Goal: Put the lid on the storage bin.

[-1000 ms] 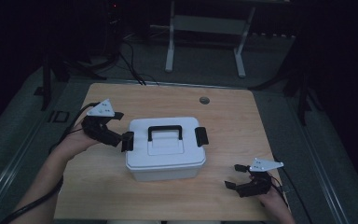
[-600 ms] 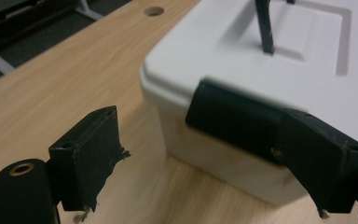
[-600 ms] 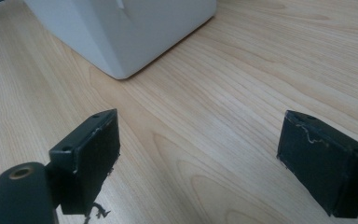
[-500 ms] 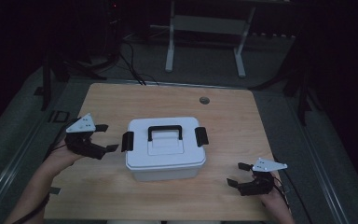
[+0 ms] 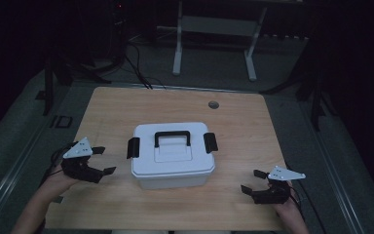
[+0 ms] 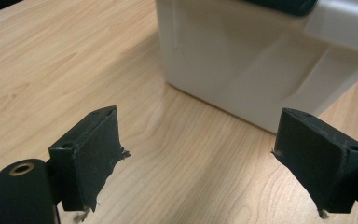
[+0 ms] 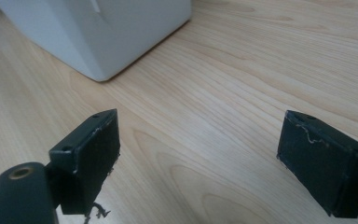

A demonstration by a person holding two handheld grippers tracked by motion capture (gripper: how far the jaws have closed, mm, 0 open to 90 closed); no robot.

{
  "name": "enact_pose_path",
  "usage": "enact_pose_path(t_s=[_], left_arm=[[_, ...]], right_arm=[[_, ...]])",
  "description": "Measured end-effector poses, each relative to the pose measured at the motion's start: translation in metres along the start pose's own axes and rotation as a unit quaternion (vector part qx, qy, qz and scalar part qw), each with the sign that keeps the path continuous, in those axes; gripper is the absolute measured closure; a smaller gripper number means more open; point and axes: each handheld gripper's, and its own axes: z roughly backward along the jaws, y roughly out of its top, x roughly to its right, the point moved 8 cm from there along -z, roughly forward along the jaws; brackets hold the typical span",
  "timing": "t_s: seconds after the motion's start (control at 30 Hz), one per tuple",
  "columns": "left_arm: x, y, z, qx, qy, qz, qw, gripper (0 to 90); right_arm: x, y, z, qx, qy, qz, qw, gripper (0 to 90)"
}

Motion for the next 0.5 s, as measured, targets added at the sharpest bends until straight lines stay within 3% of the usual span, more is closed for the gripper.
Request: enact_pose_path(t_s=[0.17, 0.23, 0.5], left_arm=[[-0.001, -0.013, -0.003, 0.012, 0.021, 0.015, 0.9996, 14.1], [-0.001, -0.025, -0.006, 0.019, 0.030, 0.035, 0.9988, 14.1], [-0.002, -0.047, -0.018, -0.005, 0.082, 0.042, 0.9958, 14.1]], right_arm=[[0.005, -0.004, 0.000, -0.001, -0.019, -0.008, 0.9998, 12.6], [0.007, -0.005, -0.001, 0.001, -0.025, -0.013, 0.9996, 12.6], [0.011, -0.011, -0.005, 0.000, -0.043, -0.018, 0.9989, 12.5]])
